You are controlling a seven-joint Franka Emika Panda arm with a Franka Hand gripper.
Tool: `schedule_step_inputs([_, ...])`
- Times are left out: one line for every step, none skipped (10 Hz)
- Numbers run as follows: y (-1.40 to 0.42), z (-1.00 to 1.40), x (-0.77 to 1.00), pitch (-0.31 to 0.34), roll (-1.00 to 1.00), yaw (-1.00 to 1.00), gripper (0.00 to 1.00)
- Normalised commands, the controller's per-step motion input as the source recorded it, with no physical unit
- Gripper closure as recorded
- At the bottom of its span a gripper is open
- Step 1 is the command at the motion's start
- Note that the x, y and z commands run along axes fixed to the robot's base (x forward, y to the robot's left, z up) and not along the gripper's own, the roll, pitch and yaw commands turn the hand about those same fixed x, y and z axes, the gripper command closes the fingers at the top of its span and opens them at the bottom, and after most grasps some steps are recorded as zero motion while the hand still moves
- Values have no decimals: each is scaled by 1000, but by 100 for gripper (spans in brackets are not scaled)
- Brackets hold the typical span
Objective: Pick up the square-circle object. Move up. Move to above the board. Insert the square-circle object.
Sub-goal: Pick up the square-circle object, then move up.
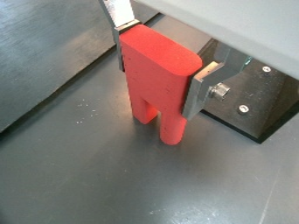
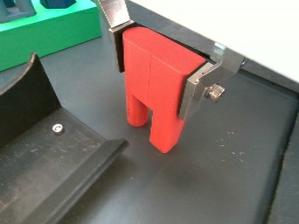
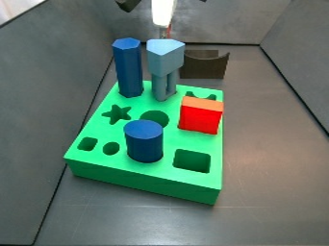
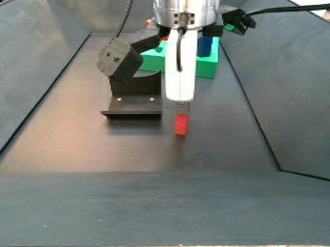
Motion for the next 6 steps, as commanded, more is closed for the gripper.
schedule_step_inputs([0, 0, 0, 0, 0, 0, 100])
schedule_step_inputs([0, 833, 0, 0, 0, 0, 100])
schedule_step_inputs([-74, 801, -71, 28, -51, 43, 100])
schedule_step_inputs([-70, 731, -90, 36, -53, 46, 100])
schedule_step_inputs([-33, 489, -50, 28, -51, 42, 100])
schedule_step_inputs([-22, 376, -37, 31, -52, 39, 100])
